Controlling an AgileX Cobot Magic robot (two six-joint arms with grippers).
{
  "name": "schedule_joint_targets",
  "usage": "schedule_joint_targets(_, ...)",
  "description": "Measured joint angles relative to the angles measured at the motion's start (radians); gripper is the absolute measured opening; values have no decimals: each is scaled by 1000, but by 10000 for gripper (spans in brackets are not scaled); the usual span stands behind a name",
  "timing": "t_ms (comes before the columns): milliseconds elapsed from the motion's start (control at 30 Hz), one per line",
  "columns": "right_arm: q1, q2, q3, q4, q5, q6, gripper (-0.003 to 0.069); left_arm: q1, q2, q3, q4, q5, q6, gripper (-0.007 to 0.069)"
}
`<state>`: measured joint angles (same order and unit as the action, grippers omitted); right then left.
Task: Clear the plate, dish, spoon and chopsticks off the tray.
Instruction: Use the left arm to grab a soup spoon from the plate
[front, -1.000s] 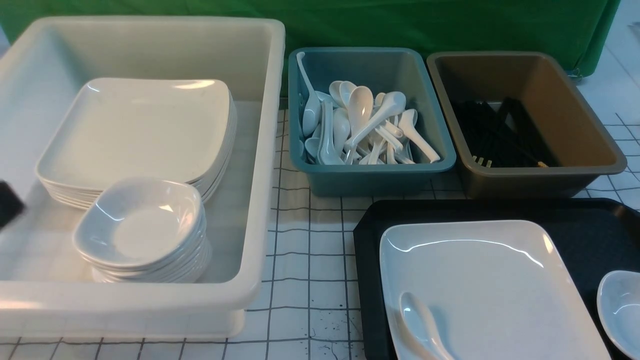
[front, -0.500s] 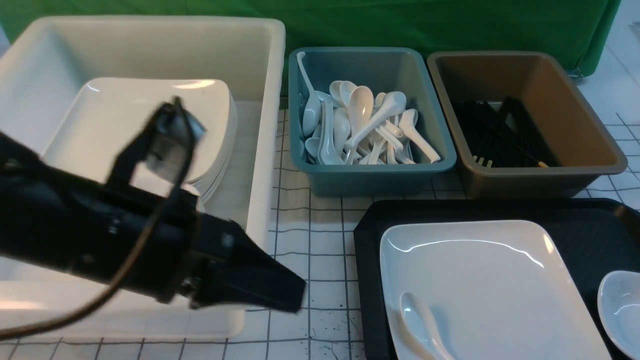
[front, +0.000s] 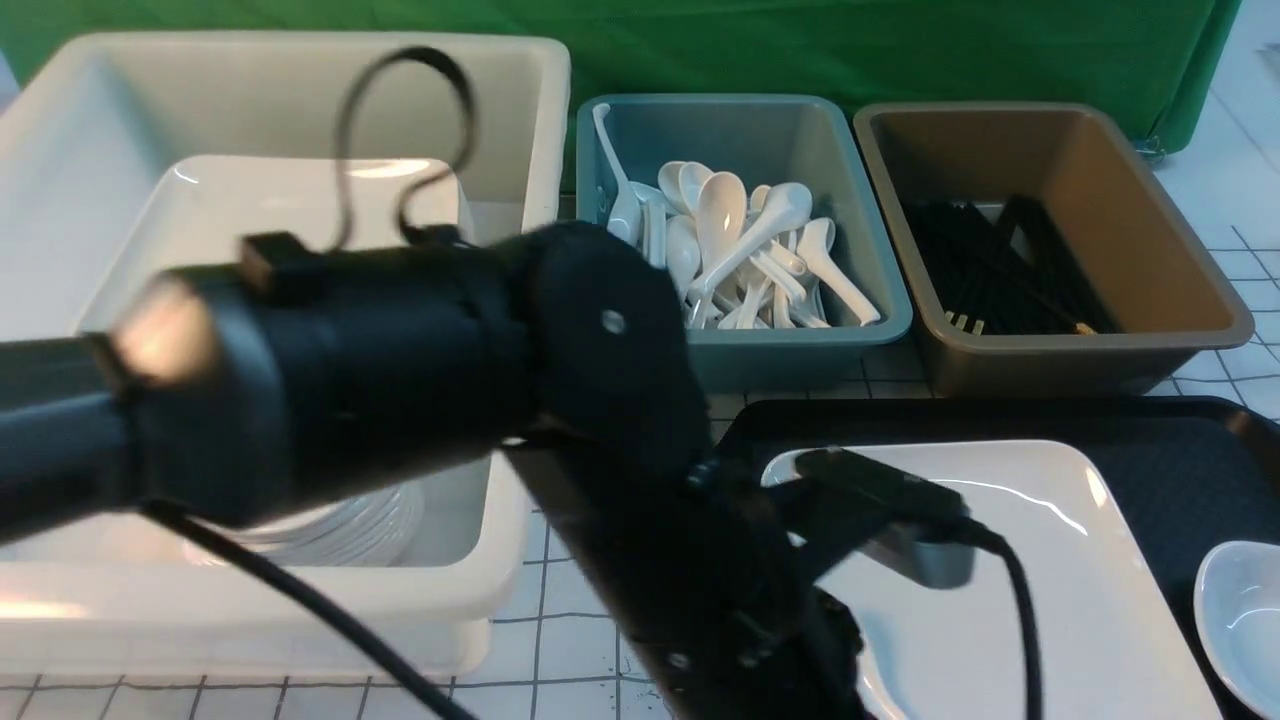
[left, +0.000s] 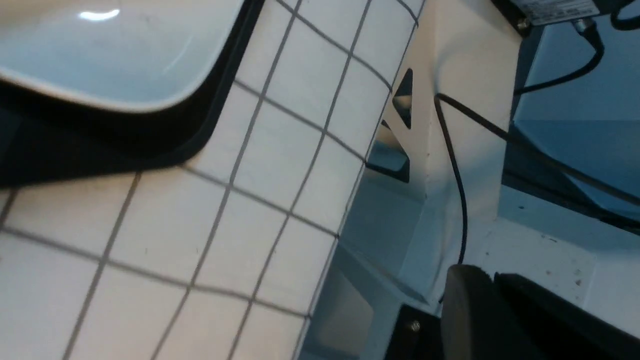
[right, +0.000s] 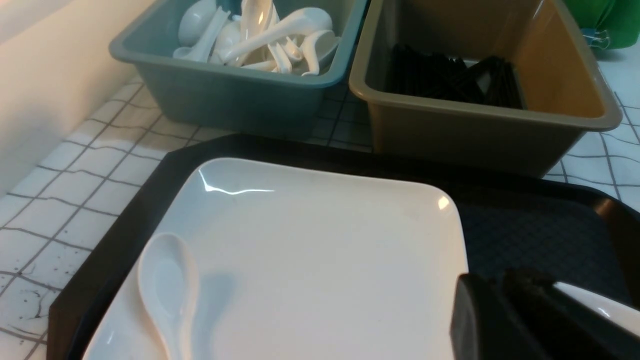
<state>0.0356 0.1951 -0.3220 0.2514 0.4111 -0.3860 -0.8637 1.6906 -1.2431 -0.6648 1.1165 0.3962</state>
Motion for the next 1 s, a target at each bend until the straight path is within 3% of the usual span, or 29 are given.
schedule_joint_targets(100, 0, 0, 0, 0, 1, 0, 126, -44, 85, -55, 24, -29, -1, 120)
schedule_joint_targets(333, 0, 0, 0, 0, 4, 3, 133, -89, 215, -192, 81, -85, -120, 351)
schedule_joint_targets(467, 0, -1, 0, 0, 4, 3, 137, -91, 238, -239, 112, -109, -104, 444)
schedule_joint_targets(633, 0, -6, 0, 0, 4, 3, 144, -108, 247, -248, 202, -136, 71, 486)
schedule_joint_targets(700, 0, -6, 0, 0, 3, 3, 144, -121, 254, -248, 265, -170, 204, 485)
schedule_joint_targets(767, 0, -7, 0, 0, 3, 3, 144, -126, 259, -248, 299, -197, 282, 479)
schedule_joint_targets(800, 0, -7, 0, 0, 2, 3, 148, -131, 267, -248, 331, -243, 408, 470)
schedule_joint_targets(900, 0, -7, 0, 0, 1, 3, 152, -137, 282, -248, 376, -322, 578, 442)
schedule_joint_targets(1000, 0, -7, 0, 0, 0, 3, 155, -141, 303, -248, 393, -347, 655, 400)
